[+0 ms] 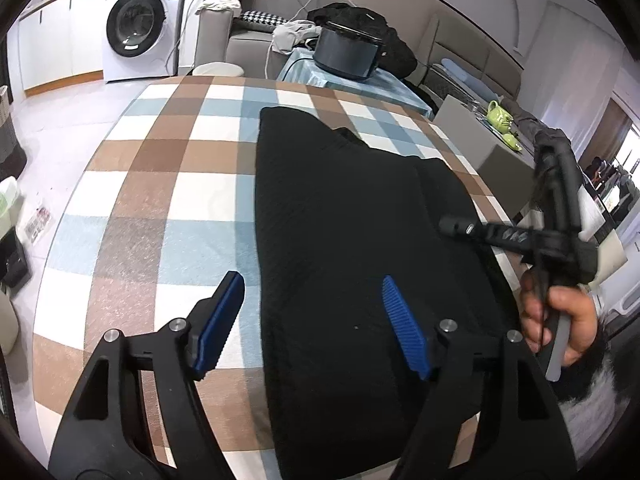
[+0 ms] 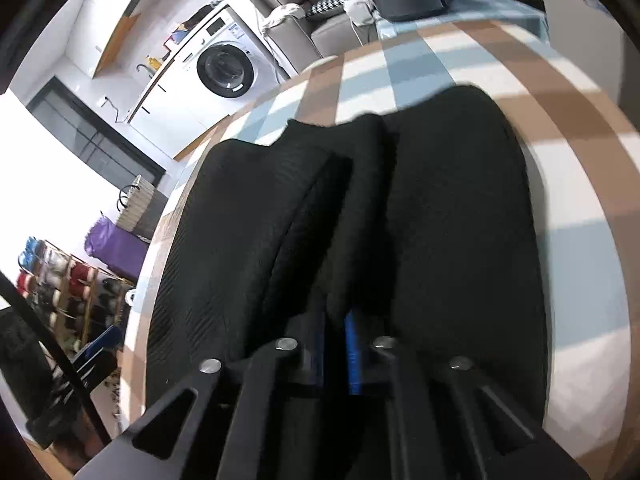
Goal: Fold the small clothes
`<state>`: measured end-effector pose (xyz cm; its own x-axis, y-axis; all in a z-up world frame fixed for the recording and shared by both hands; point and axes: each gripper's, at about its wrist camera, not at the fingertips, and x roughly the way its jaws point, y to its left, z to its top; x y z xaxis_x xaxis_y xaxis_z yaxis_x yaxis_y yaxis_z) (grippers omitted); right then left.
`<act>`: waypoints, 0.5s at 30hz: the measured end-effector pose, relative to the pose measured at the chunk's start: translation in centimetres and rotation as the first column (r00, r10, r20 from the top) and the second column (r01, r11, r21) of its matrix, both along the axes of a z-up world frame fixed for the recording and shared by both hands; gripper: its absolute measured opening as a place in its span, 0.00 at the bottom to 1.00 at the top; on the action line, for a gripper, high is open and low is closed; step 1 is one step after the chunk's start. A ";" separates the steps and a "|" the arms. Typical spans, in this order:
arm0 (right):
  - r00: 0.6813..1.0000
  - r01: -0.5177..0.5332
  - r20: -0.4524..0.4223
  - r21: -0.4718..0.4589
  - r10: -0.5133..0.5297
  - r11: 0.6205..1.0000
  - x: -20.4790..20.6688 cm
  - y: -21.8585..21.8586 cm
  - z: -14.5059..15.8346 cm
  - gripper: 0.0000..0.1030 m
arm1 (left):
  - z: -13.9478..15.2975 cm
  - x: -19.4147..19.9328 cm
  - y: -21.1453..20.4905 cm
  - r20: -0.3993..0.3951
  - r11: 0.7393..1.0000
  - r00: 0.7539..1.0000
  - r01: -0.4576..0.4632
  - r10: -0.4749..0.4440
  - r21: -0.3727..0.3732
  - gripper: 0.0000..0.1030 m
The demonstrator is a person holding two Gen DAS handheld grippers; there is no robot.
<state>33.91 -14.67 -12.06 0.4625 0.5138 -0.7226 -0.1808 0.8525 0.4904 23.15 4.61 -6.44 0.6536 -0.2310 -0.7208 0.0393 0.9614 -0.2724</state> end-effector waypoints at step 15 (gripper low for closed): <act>0.990 0.135 -0.028 0.007 -0.135 0.991 0.5 -7.1 -1.2 0.11 | -0.9 1.4 -1.7 -0.031 0.999 0.999 0.039 -0.038 0.014 0.67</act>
